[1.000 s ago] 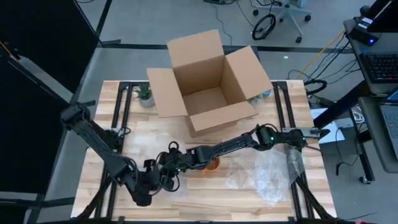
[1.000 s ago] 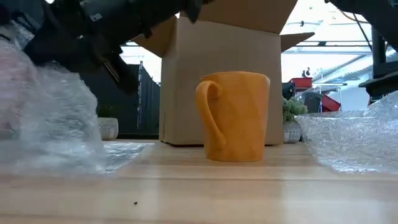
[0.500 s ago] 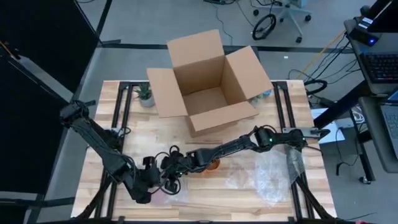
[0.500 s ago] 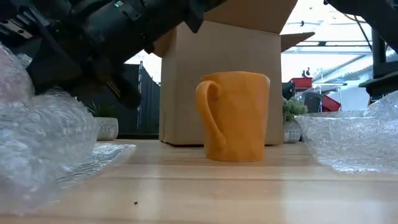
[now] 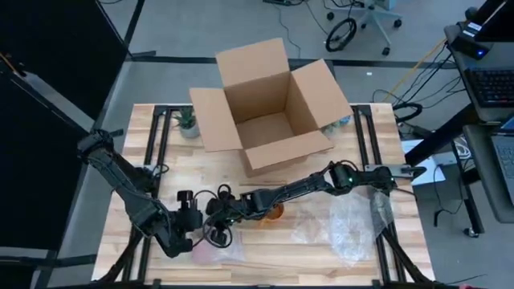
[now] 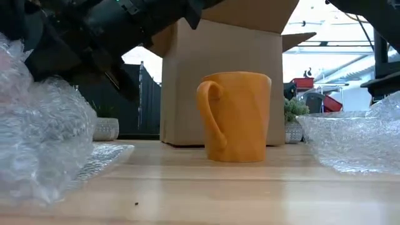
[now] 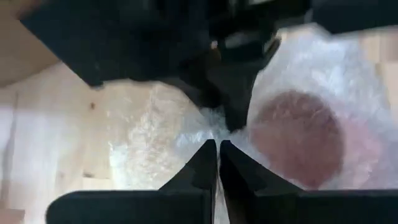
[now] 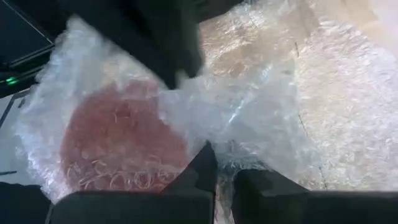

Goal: Wrap mug
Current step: Wrap the pink mug with transparent bubble wrap

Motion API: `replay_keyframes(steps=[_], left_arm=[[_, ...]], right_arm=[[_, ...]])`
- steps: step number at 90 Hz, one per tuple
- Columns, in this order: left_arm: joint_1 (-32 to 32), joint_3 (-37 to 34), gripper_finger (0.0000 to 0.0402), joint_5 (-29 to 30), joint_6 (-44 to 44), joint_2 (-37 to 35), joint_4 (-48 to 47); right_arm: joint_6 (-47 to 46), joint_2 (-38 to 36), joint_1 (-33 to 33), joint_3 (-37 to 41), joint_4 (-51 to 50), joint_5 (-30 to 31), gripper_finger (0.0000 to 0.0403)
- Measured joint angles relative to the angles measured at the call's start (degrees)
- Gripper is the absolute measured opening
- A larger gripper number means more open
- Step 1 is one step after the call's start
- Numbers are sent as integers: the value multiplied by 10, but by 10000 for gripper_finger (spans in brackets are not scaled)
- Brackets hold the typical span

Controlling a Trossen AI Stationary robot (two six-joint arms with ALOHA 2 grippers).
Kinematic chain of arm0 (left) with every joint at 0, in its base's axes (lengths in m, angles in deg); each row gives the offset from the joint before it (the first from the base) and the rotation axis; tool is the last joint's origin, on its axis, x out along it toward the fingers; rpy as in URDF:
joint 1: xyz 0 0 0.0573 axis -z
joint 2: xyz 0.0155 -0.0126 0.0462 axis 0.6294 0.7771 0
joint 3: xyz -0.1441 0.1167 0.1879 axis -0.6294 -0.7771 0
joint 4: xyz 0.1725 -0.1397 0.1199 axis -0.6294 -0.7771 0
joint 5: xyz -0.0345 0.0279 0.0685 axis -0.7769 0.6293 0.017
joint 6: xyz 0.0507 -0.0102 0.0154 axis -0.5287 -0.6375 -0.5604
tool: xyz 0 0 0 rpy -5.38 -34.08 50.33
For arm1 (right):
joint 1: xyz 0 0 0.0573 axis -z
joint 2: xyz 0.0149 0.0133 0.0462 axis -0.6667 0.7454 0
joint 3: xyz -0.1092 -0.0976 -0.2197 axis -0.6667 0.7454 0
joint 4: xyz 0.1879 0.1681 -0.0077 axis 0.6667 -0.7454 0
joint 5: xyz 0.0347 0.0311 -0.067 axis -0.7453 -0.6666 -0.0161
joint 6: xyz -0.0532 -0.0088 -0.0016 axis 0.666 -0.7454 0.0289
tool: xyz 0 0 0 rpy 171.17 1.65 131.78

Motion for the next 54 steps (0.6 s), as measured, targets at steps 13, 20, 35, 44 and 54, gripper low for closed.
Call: replay_keyframes(steps=[13,20,35,44,54], left_arm=[[13,5,1,-38,5,-2,24],[17,5,1,-60,18,-2,24],[40,16,1,-49,35,-2,43],[60,21,1,-55,35,-2,89],[82,5,1,-59,35,0,195]], right_arm=[[3,4,-2,3,-14,-4,4],[5,4,-2,3,-9,-4,4],[8,4,-1,3,-7,-2,4],[8,4,-1,2,-7,-1,4],[9,4,-1,2,-5,-1,4]])
